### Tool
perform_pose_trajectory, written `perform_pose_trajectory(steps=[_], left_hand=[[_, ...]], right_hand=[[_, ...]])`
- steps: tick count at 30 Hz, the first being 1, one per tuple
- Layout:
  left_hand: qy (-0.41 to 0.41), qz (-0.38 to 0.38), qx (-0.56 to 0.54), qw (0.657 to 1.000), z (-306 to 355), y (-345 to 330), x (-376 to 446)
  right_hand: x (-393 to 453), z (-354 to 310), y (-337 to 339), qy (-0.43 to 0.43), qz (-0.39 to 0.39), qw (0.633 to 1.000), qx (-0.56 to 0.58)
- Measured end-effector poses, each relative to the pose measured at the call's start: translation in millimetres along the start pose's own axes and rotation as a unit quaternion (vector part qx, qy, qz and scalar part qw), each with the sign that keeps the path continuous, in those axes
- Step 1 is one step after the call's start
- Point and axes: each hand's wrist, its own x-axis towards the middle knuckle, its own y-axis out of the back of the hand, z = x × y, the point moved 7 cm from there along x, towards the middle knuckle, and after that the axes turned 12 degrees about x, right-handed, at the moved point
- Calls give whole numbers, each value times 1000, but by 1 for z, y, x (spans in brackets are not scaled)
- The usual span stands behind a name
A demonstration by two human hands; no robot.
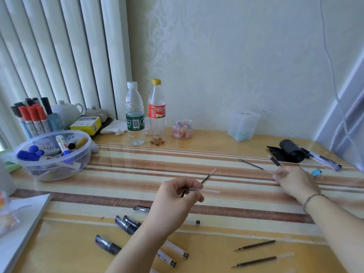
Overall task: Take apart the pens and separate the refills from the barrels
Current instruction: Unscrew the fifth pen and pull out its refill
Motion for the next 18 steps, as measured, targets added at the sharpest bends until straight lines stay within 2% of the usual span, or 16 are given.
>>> perform_pose_trajectory(steps=[6, 10, 13, 18], left_hand=[[19, -7, 15, 1000, -6, 3, 3], [19, 6, 119, 993, -15, 3, 7], [-15, 1, 202, 979, -12, -5, 6], [-72, -40, 343, 936, -9, -24, 4]], right_hand=[[-1, -3, -1, 11, 4, 1000, -23], [-8, -6, 0, 27, 7, 999, -46], [-18, -8, 5, 41, 11, 999, 3], [-50, -26, 23, 95, -3, 987, 131]])
